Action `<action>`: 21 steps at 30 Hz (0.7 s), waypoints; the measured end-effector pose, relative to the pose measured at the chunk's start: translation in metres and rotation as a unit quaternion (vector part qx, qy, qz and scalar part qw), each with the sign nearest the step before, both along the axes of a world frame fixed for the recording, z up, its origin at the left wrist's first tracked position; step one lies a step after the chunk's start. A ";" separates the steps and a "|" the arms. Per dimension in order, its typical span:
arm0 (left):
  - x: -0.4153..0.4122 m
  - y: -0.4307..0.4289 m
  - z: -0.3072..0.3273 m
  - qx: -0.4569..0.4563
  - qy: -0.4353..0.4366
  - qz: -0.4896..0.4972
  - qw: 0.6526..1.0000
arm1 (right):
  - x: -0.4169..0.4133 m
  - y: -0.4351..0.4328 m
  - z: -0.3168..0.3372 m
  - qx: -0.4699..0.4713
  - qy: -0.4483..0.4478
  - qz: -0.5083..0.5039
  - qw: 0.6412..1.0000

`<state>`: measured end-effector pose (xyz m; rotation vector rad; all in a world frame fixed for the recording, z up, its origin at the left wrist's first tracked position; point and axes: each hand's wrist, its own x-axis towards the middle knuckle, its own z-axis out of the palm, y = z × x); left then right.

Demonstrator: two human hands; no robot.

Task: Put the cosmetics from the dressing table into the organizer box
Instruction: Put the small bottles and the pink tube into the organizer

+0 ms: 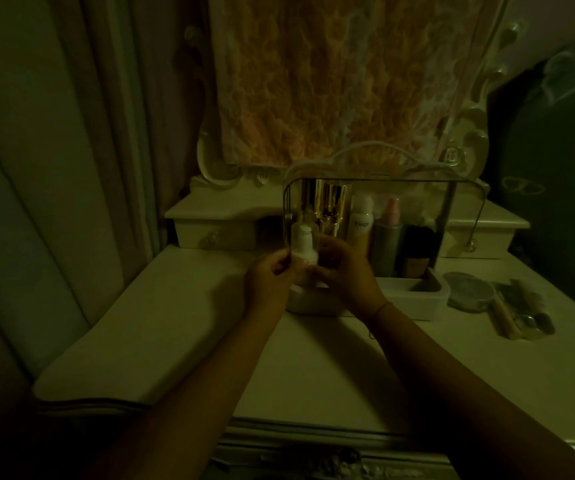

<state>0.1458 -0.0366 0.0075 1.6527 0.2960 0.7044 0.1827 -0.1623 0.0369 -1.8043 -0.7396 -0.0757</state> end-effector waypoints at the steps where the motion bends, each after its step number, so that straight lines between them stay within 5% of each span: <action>1: 0.000 0.000 0.000 0.001 0.005 0.001 1.000 | 0.001 0.000 -0.001 -0.009 0.002 -0.005 1.000; 14: -0.018 0.004 0.001 0.086 0.006 0.012 0.996 | -0.008 -0.003 -0.010 -0.054 -0.010 -0.041 0.998; 18: -0.026 0.018 0.001 0.113 0.006 0.091 0.989 | -0.009 -0.007 -0.013 -0.037 -0.016 -0.090 0.995; 21: -0.025 0.032 -0.002 0.158 0.097 0.165 0.969 | -0.011 -0.015 -0.016 0.009 -0.007 -0.129 0.992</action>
